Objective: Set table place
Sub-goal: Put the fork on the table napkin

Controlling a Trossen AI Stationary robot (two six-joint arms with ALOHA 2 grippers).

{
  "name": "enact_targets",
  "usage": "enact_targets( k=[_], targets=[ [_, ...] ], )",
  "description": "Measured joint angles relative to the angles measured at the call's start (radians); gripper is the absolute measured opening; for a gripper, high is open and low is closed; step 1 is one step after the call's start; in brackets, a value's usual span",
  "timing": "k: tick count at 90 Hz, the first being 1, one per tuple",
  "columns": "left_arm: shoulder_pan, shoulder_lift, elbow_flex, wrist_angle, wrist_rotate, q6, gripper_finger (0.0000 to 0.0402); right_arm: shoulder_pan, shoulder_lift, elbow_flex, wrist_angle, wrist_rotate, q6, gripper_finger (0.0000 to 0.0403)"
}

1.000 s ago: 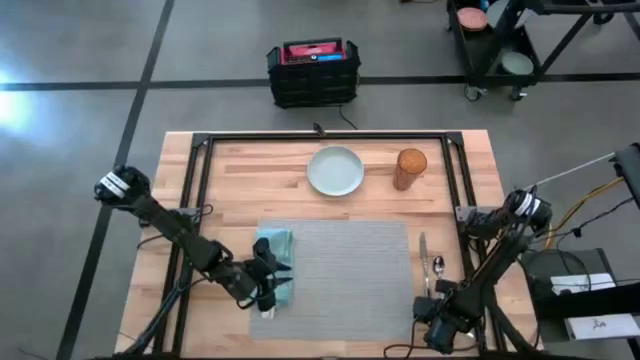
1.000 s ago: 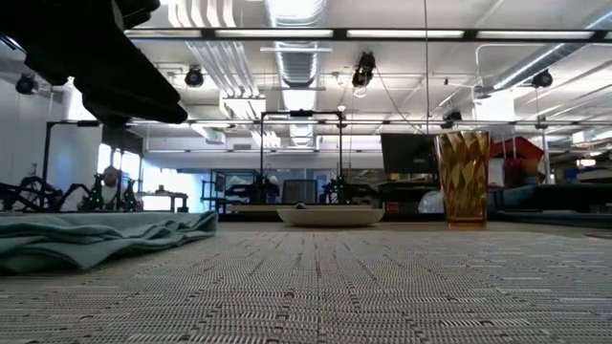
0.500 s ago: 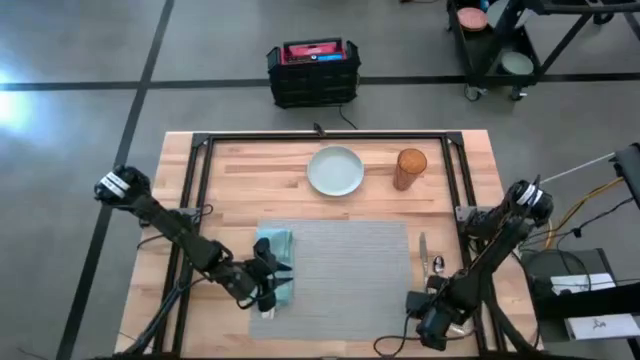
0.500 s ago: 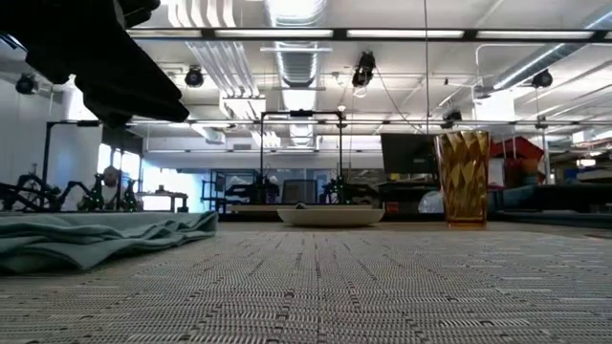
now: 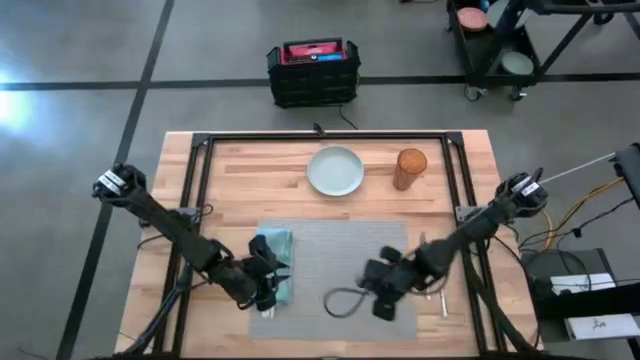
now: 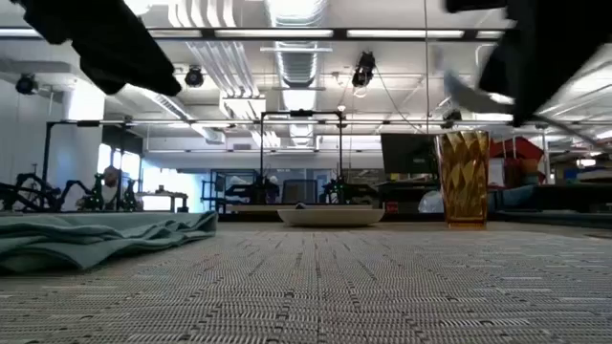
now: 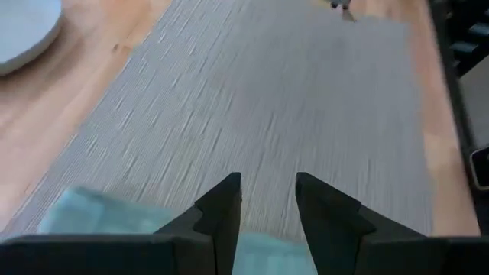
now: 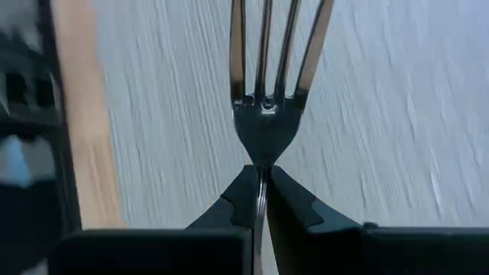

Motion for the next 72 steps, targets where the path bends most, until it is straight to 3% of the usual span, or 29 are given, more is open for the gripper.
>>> enact_targets(
  k=[13,24,45,72],
  targets=[
    [-0.046,-0.001,0.102,-0.29,0.023,-0.176,0.0113,-0.086,0.021,0.002,0.206,-0.003,-0.094,0.0003],
    [-0.098,-0.005,0.123,-0.366,0.024,-0.289,0.0113,-0.14,0.05,0.0,0.36,-0.003,-0.123,0.0003],
    [-0.125,0.007,0.06,-0.192,-0.024,-0.336,0.0113,-0.202,0.11,0.033,0.513,0.043,-0.176,0.0003],
    [-0.109,0.035,-0.066,0.211,-0.335,-0.249,0.0113,-0.259,0.125,0.058,0.61,0.106,-0.222,0.0003]
  ],
)
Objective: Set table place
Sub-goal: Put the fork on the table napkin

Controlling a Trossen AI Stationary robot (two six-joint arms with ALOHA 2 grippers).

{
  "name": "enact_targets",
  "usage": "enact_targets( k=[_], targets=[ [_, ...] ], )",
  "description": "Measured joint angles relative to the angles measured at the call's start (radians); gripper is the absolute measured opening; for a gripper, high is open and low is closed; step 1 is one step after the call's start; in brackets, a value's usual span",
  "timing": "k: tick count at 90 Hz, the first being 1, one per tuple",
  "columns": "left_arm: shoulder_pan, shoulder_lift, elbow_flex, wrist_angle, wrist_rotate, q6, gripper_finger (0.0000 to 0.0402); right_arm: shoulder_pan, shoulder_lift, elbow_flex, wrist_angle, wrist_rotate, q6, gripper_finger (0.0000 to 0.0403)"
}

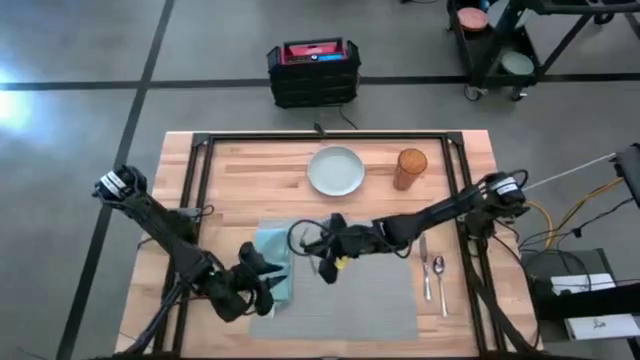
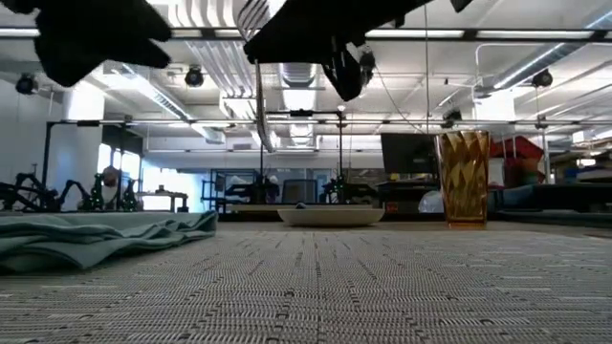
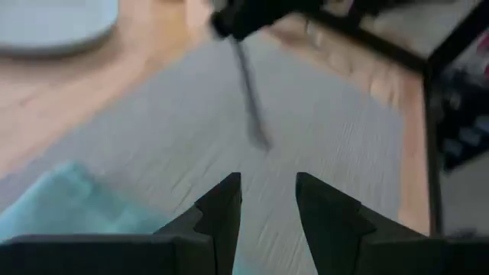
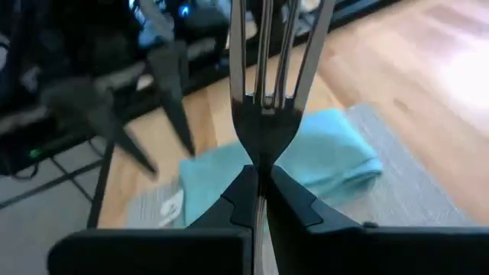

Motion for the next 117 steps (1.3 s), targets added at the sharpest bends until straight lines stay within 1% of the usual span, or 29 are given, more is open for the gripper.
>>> enact_targets(
  k=[5,15,18,41,50,83,87,92,101,105,117],
  targets=[
    [0.013,0.017,-0.015,0.058,-0.04,0.009,0.0113,-0.001,0.0,0.002,0.025,0.017,-0.014,0.0003],
    [0.048,0.046,-0.039,0.166,-0.08,0.057,0.0113,0.0,-0.001,0.006,0.076,0.039,-0.049,0.0003],
    [0.061,0.056,-0.041,0.208,-0.08,0.079,0.0113,0.0,-0.001,0.006,0.08,0.041,-0.053,0.0003],
    [0.139,0.097,-0.048,0.355,-0.086,0.211,0.0113,0.0,-0.001,0.004,0.08,0.048,-0.07,0.0003],
    [0.151,0.098,-0.048,0.386,-0.086,0.241,0.0113,0.0,-0.001,0.003,0.08,0.056,-0.076,0.0003],
    [0.23,0.102,-0.048,0.414,-0.083,0.256,0.0112,0.0,0.016,0.002,0.089,0.067,-0.073,0.0003],
    [0.233,0.102,-0.048,0.415,-0.083,0.263,0.0106,0.0,0.018,0.002,0.083,0.068,-0.073,0.0003],
    [0.235,0.102,-0.048,0.421,-0.081,0.28,0.0087,0.0,0.018,0.002,0.083,0.068,-0.073,0.0003],
    [0.234,0.1,-0.048,0.424,-0.08,0.287,0.003,0.0,0.02,0.002,0.087,0.069,-0.069,0.0003],
    [0.235,0.1,-0.048,0.423,-0.078,0.289,0.0012,-0.001,0.021,0.002,0.086,0.07,-0.06,0.0003],
    [0.235,0.097,-0.048,0.422,-0.064,0.293,0.0004,-0.002,0.018,0.002,0.074,0.065,-0.06,0.0005]
  ],
)
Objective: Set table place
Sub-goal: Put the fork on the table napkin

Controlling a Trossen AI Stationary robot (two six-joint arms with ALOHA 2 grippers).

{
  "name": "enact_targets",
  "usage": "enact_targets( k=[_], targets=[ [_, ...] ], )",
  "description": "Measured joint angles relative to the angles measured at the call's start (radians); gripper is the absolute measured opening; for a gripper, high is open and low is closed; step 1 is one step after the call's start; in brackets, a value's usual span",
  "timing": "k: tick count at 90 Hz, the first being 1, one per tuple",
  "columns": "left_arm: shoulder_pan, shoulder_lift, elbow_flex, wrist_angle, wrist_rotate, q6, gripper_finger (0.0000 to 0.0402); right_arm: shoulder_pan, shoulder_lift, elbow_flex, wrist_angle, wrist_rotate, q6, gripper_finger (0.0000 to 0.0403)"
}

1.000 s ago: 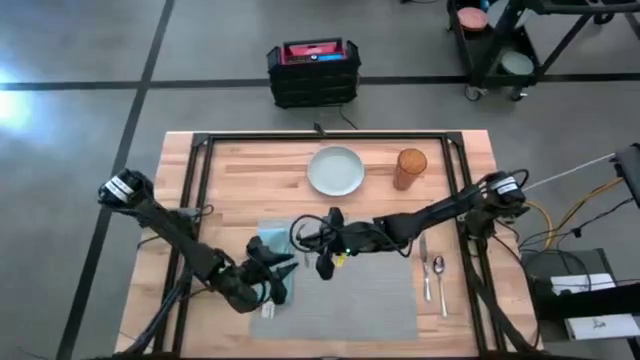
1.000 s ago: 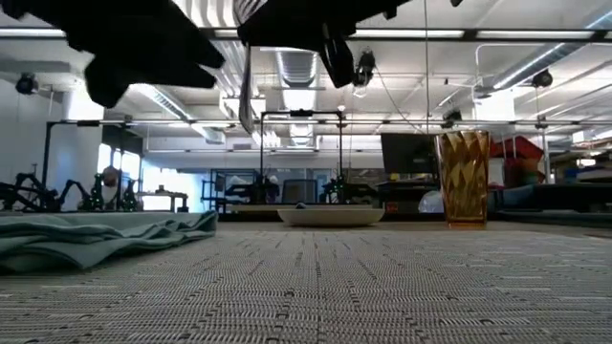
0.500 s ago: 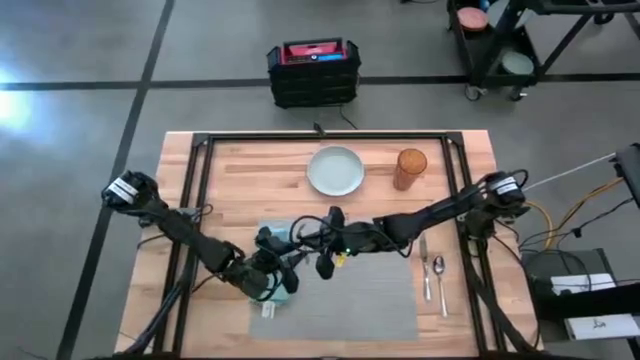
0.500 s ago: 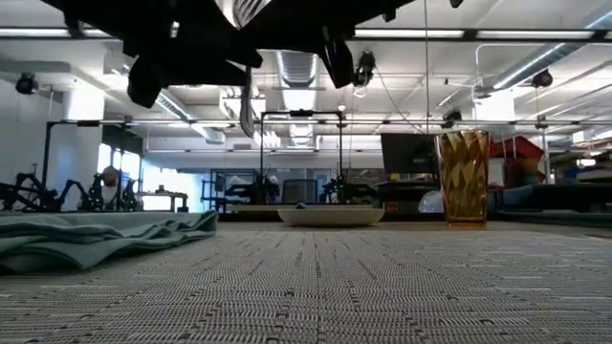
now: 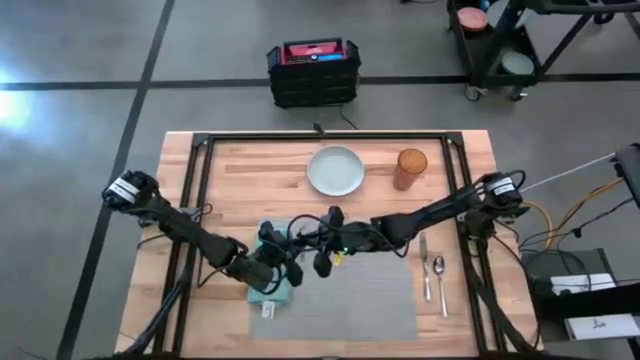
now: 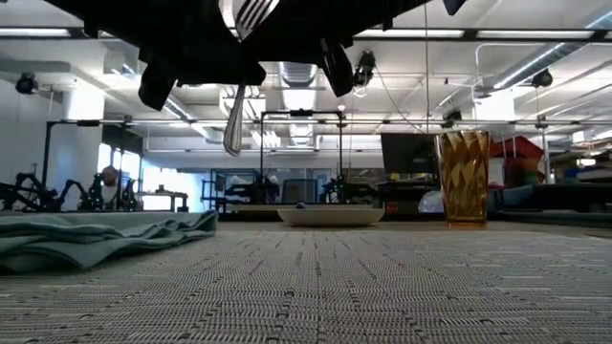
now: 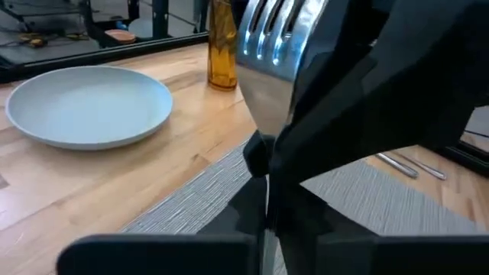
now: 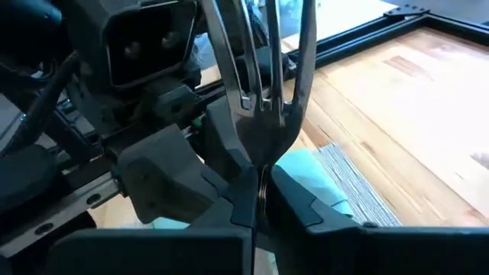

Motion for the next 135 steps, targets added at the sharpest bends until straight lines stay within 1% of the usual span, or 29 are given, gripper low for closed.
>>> enact_targets(
  k=[6,13,23,30,39,49,53,58,64,69,78,85,96,104,111,117,127,135],
  targets=[
    [-0.001,-0.007,0.0,-0.001,0.01,0.007,0.0002,-0.006,-0.018,0.0,-0.032,-0.012,-0.007,0.0013],
    [-0.009,-0.024,0.0,-0.008,0.002,0.006,0.0001,-0.014,-0.058,0.0,-0.102,-0.016,-0.011,0.0032],
    [-0.026,-0.053,0.0,-0.023,0.008,0.001,0.0,-0.017,-0.134,0.0,-0.265,-0.022,-0.027,0.0069],
    [-0.047,-0.09,0.0,-0.072,0.016,-0.035,0.0,-0.017,-0.193,0.0,-0.402,-0.049,-0.035,0.0095],
    [-0.083,-0.14,0.0,-0.221,0.053,-0.18,0.0,-0.003,-0.255,-0.001,-0.555,-0.08,0.002,0.0122],
    [-0.135,-0.176,-0.006,-0.411,0.113,-0.425,0.0,0.037,-0.285,-0.03,-0.65,-0.081,0.032,0.0145],
    [-0.16,-0.179,-0.019,-0.473,0.12,-0.533,0.0,0.056,-0.284,-0.053,-0.645,-0.081,0.047,0.0151],
    [-0.189,-0.177,-0.043,-0.496,0.132,-0.652,0.0,0.077,-0.281,-0.088,-0.609,-0.081,0.061,0.0158],
    [-0.211,-0.176,-0.086,-0.471,0.156,-0.76,0.0,0.096,-0.26,-0.133,-0.532,-0.081,0.084,0.0163],
    [-0.218,-0.165,-0.128,-0.419,0.17,-0.814,0.0,0.111,-0.24,-0.17,-0.473,-0.083,0.098,0.0166],
    [-0.218,-0.15,-0.214,-0.307,0.171,-0.864,0.0,0.12,-0.191,-0.208,-0.392,-0.09,0.12,0.0166],
    [-0.2,-0.139,-0.271,-0.198,0.171,-0.886,0.0,0.122,-0.159,-0.218,-0.371,-0.088,0.141,0.0163],
    [-0.188,-0.12,-0.336,-0.11,0.193,-0.955,0.0,0.124,-0.11,-0.22,-0.354,-0.089,0.148,0.0154],
    [-0.186,-0.117,-0.355,-0.104,0.229,-1.026,0.0,0.126,-0.089,-0.214,-0.347,-0.089,0.148,0.0148],
    [-0.182,-0.109,-0.366,-0.104,0.278,-1.067,0.0,0.127,-0.078,-0.214,-0.35,-0.09,0.146,0.0143],
    [-0.182,-0.108,-0.375,-0.108,0.299,-1.097,0.0,0.127,-0.074,-0.214,-0.347,-0.09,0.145,0.0138],
    [-0.18,-0.102,-0.39,-0.106,0.305,-1.174,0.0,0.127,-0.074,-0.214,-0.342,-0.088,0.144,0.0131],
    [-0.172,-0.097,-0.392,-0.105,0.31,-1.196,0.0,0.127,-0.074,-0.214,-0.343,-0.089,0.139,0.0125]
  ],
)
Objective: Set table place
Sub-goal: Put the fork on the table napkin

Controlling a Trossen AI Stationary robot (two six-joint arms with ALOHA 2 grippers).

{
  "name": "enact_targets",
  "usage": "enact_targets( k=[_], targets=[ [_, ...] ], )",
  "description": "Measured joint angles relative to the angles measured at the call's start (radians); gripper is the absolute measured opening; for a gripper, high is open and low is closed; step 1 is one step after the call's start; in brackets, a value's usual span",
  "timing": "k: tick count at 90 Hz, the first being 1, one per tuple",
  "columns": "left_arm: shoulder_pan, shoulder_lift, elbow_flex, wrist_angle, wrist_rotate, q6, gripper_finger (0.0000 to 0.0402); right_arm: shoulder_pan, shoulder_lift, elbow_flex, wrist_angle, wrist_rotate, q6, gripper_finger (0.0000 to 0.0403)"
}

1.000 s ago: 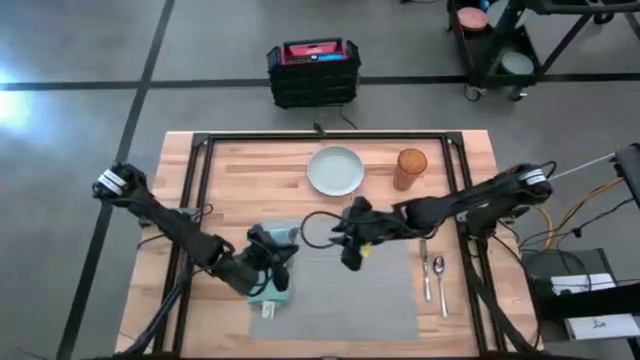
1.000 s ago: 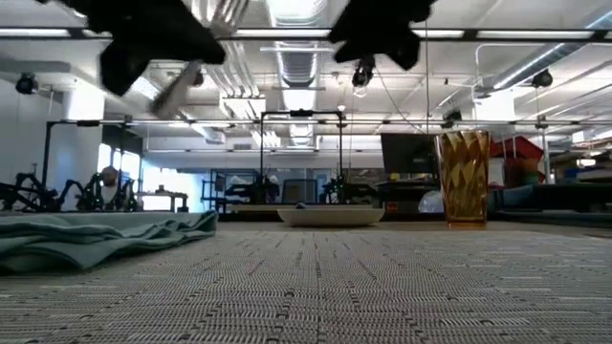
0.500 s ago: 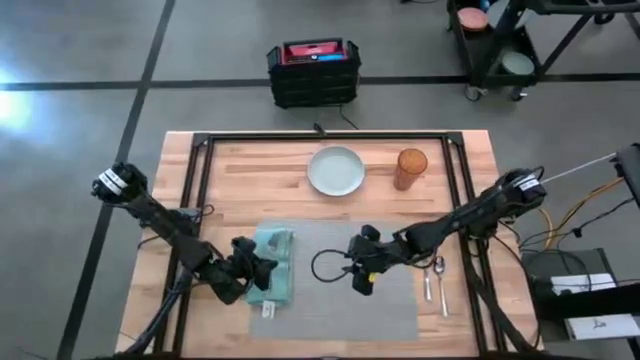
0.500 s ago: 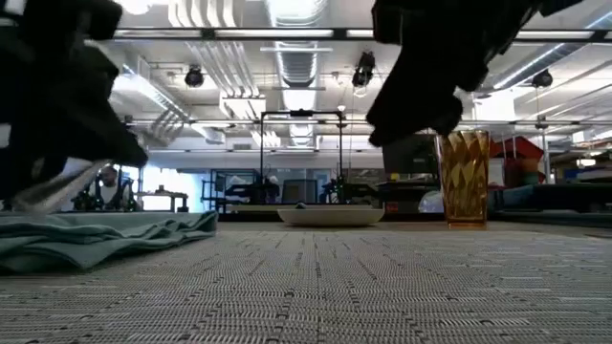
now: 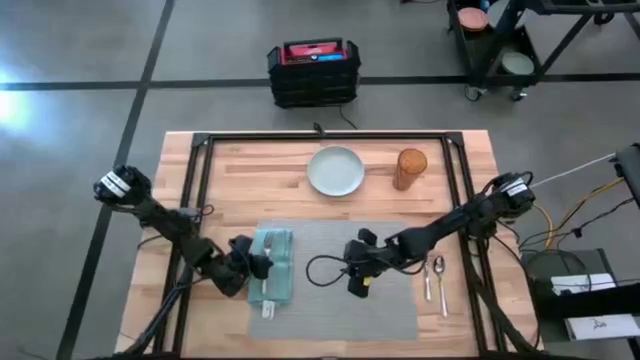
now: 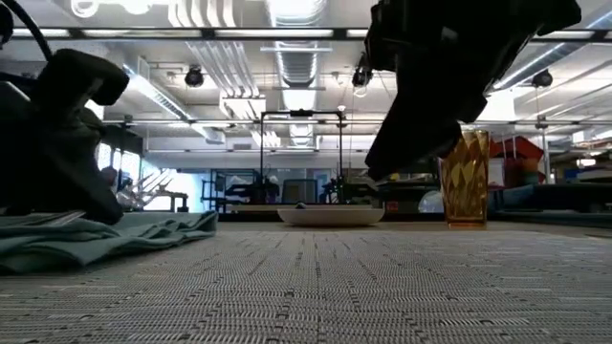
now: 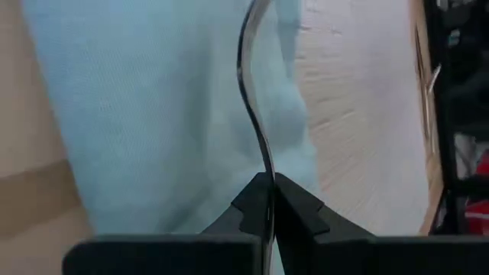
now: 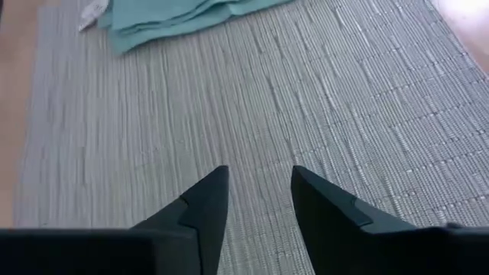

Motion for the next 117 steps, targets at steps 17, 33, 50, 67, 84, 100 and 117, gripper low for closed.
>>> enact_targets(
  k=[17,33,50,67,84,100,117],
  targets=[
    [0.011,0.002,0.0,0.0,0.006,0.002,0.0,0.0,0.0,0.0,0.008,0.0,-0.002,0.0112],
    [0.012,0.004,0.0,0.002,0.01,0.018,0.0,0.0,0.0,0.0,0.01,0.001,-0.002,0.0102],
    [0.017,0.005,0.0,-0.008,0.01,0.011,0.0008,0.0,0.0,0.0,0.01,0.002,-0.002,0.0092],
    [0.019,0.005,0.0,-0.02,0.01,0.001,0.0052,0.0,0.0,0.0,0.009,0.002,-0.003,0.0081],
    [0.019,0.005,0.0,-0.023,0.02,0.007,0.0106,0.0,0.0,0.0,0.01,0.002,-0.003,0.007],
    [0.021,-0.022,-0.004,-0.035,0.088,0.051,0.0135,0.0,0.0,0.0,0.01,0.002,-0.003,0.0059],
    [0.02,-0.11,-0.005,-0.065,0.117,0.129,0.0123,0.0,0.0,0.0,0.009,0.002,-0.004,0.0049]
  ],
)
